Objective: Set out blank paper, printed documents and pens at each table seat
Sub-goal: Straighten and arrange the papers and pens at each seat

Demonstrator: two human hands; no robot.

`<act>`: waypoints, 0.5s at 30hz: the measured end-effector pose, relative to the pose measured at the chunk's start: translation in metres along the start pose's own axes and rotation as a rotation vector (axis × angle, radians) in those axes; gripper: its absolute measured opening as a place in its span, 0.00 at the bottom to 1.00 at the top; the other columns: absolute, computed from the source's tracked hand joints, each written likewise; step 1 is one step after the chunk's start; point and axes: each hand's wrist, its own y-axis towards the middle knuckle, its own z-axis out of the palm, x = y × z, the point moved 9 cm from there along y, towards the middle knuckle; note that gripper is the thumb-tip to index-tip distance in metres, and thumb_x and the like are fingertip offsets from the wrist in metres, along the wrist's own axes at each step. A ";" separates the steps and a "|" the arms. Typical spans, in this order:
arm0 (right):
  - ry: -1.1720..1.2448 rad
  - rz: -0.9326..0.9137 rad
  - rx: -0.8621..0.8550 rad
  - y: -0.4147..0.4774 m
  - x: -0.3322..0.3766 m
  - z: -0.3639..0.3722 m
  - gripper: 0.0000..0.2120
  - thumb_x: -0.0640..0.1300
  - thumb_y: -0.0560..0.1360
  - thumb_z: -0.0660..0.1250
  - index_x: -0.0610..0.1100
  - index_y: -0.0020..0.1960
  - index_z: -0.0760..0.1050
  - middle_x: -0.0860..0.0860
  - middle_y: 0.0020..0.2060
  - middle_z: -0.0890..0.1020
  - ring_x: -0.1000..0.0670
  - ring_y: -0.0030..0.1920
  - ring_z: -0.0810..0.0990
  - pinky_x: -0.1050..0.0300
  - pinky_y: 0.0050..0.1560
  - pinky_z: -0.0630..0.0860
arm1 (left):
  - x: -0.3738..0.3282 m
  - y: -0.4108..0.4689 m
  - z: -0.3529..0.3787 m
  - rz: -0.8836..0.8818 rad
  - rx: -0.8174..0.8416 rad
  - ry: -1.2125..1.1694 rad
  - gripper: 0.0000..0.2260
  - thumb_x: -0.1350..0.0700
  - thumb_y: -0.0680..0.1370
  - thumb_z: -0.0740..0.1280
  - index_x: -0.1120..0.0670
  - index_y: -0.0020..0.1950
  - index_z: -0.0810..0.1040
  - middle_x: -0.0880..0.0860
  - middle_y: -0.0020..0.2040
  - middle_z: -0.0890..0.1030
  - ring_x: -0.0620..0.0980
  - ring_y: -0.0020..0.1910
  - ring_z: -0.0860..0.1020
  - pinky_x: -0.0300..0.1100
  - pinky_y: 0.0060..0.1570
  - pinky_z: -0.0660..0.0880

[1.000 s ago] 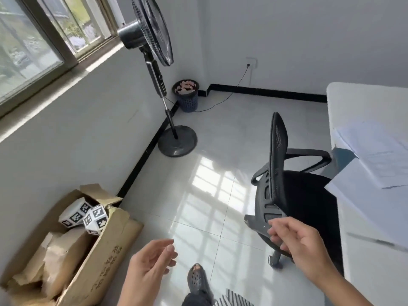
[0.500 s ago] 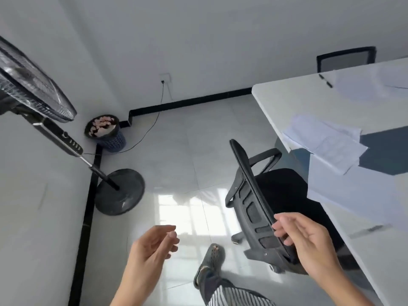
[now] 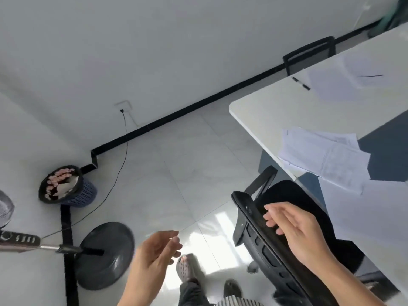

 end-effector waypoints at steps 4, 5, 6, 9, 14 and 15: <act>-0.024 0.095 -0.198 0.031 -0.018 -0.021 0.14 0.55 0.72 0.62 0.49 0.50 0.81 0.56 0.41 0.85 0.56 0.41 0.84 0.67 0.38 0.78 | -0.033 0.087 0.032 0.033 0.193 0.029 0.04 0.58 0.76 0.69 0.54 0.49 0.81 0.53 0.39 0.86 0.49 0.36 0.83 0.41 0.37 0.78; -0.031 0.118 -0.249 0.038 -0.023 -0.024 0.14 0.54 0.72 0.62 0.49 0.50 0.81 0.56 0.41 0.85 0.56 0.41 0.84 0.67 0.38 0.78 | -0.043 0.109 0.039 0.057 0.235 0.043 0.04 0.58 0.76 0.69 0.53 0.49 0.81 0.52 0.39 0.86 0.49 0.36 0.83 0.42 0.38 0.78; -0.039 0.142 -0.292 0.045 -0.028 -0.025 0.14 0.54 0.72 0.62 0.49 0.50 0.81 0.57 0.41 0.85 0.56 0.41 0.84 0.67 0.37 0.78 | -0.053 0.130 0.044 0.080 0.272 0.057 0.04 0.57 0.75 0.69 0.53 0.49 0.81 0.52 0.39 0.86 0.49 0.36 0.83 0.43 0.38 0.78; -0.036 0.238 -0.412 0.070 -0.039 -0.027 0.09 0.50 0.77 0.63 0.50 0.50 0.81 0.58 0.41 0.85 0.56 0.42 0.84 0.63 0.39 0.79 | -0.079 0.196 0.062 0.113 0.385 0.100 0.03 0.58 0.76 0.68 0.53 0.48 0.82 0.52 0.39 0.86 0.48 0.35 0.83 0.43 0.38 0.78; -0.012 0.331 -0.643 0.093 -0.027 -0.046 0.08 0.46 0.79 0.64 0.52 0.47 0.81 0.58 0.40 0.85 0.59 0.40 0.83 0.64 0.39 0.79 | -0.132 0.277 0.120 0.175 0.613 0.211 0.04 0.60 0.78 0.67 0.53 0.48 0.82 0.53 0.39 0.85 0.49 0.36 0.83 0.39 0.37 0.77; 0.000 0.357 -0.687 0.090 -0.028 -0.049 0.08 0.46 0.79 0.64 0.52 0.47 0.81 0.58 0.40 0.85 0.59 0.40 0.83 0.64 0.39 0.79 | -0.144 0.285 0.136 0.202 0.665 0.245 0.05 0.60 0.78 0.67 0.53 0.48 0.82 0.52 0.39 0.85 0.48 0.36 0.83 0.38 0.37 0.78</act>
